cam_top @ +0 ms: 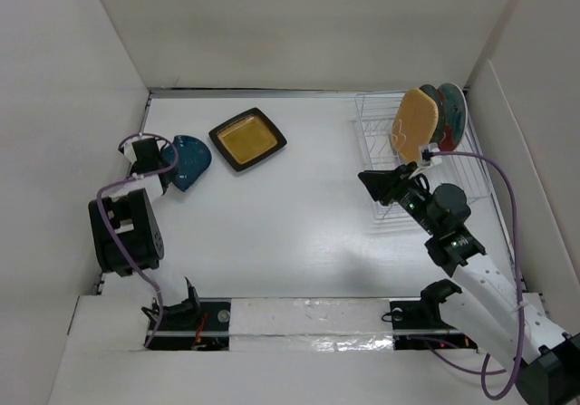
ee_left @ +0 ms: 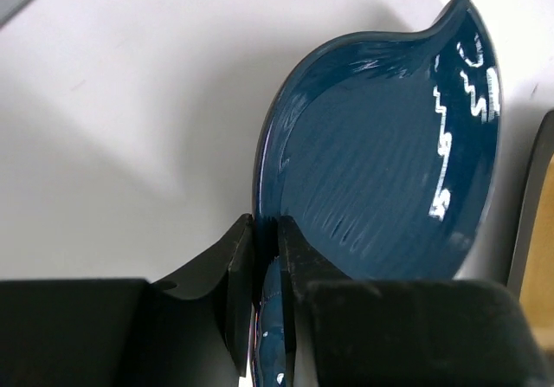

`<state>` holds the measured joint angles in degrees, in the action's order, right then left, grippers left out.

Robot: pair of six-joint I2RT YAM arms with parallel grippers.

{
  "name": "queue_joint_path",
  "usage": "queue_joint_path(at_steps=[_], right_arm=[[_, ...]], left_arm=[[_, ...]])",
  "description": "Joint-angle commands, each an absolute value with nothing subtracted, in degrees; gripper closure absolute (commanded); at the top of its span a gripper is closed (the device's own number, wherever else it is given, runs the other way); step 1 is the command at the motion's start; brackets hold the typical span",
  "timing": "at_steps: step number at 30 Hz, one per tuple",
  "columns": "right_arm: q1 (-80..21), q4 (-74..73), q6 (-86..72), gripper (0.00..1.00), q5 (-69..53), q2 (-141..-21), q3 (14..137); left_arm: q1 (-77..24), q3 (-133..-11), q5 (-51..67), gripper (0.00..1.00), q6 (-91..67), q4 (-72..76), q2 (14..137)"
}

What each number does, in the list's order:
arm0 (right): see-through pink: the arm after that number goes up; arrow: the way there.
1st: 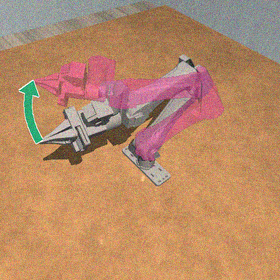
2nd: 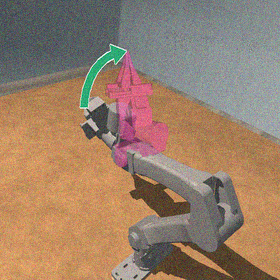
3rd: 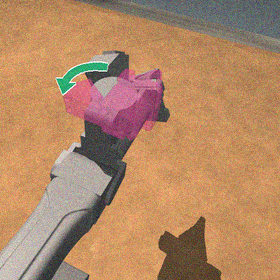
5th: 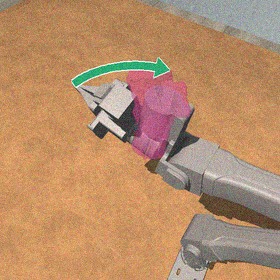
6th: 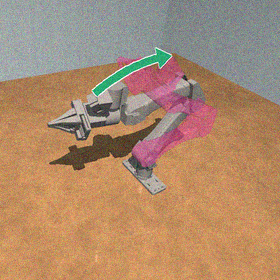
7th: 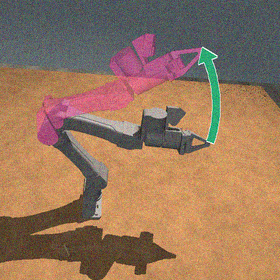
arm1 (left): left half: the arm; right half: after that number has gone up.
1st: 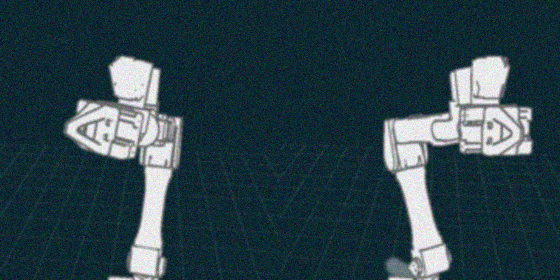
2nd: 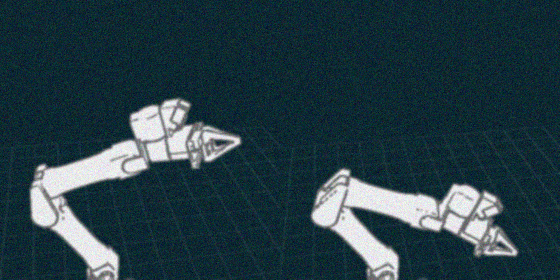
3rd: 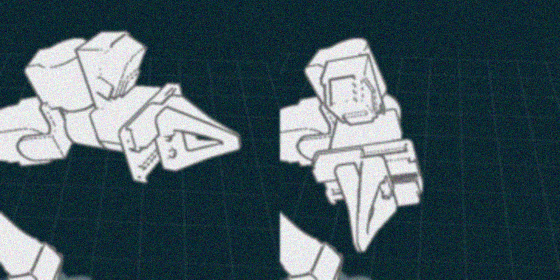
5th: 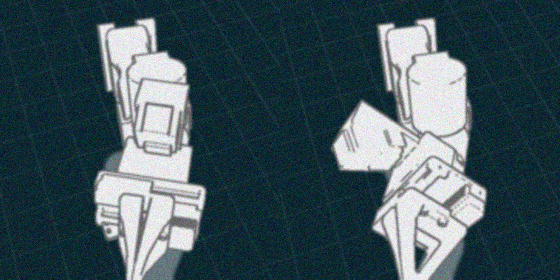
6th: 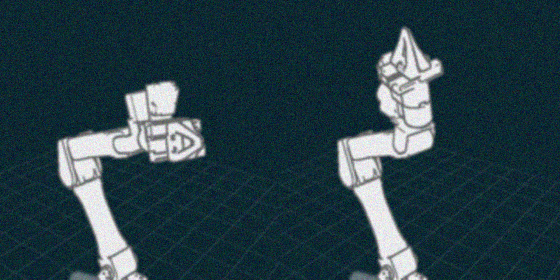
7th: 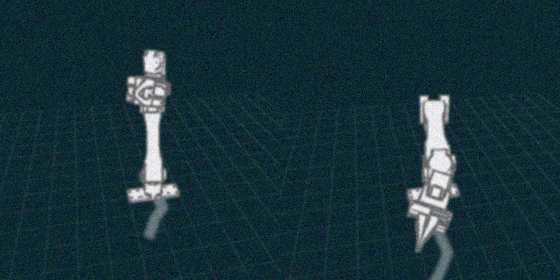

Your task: Load the plates into the dish rack

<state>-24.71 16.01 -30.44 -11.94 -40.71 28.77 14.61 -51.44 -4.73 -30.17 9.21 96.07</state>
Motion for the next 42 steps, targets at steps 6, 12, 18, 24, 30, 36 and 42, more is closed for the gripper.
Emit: queue_joint_path(at_steps=[6, 12, 18, 24, 30, 36, 42], right_arm=[[-23.82, 18.28, -29.53, 0.56, -13.0, -43.15, 30.32], [-25.04, 20.3, -30.06, 0.31, -17.05, -48.33, 31.55], [-31.72, 21.45, -30.41, 0.18, -10.99, -56.24, 35.15], [-37.79, 30.22, -35.76, 0.12, -5.36, -68.17, 40.07], [-39.64, 40.42, -41.38, 0.1, -7.64, -79.44, 45.35], [-42.97, 46.14, -41.92, 0.1, -10.02, -85.51, 47.81], [-44.3, 55.09, -42.8, 0.11, -9.75, -87.01, 44.48]], left_arm=[[14.68, -39.03, -10.11, 1.0, -31.11, 3.42, 66.21], [7.92, -37.61, -5.19, 1.0, -32.08, 6.59, 52.74], [0.88, -39.9, -2.65, 1.0, -31.55, 7.73, 48.08], [-1.93, -35.34, 9.74, 1.0, -40.59, 17.47, 43.33], [-5.0, -31.65, 18.45, 1.0, -48.5, 29.68, 42.63], [-7.65, -29.27, 20.21, 1.0, -50.8, 34.19, 43.77], [-9.05, -27.78, 20.83, 1.0, -52.2, 37.26, 45.35]])
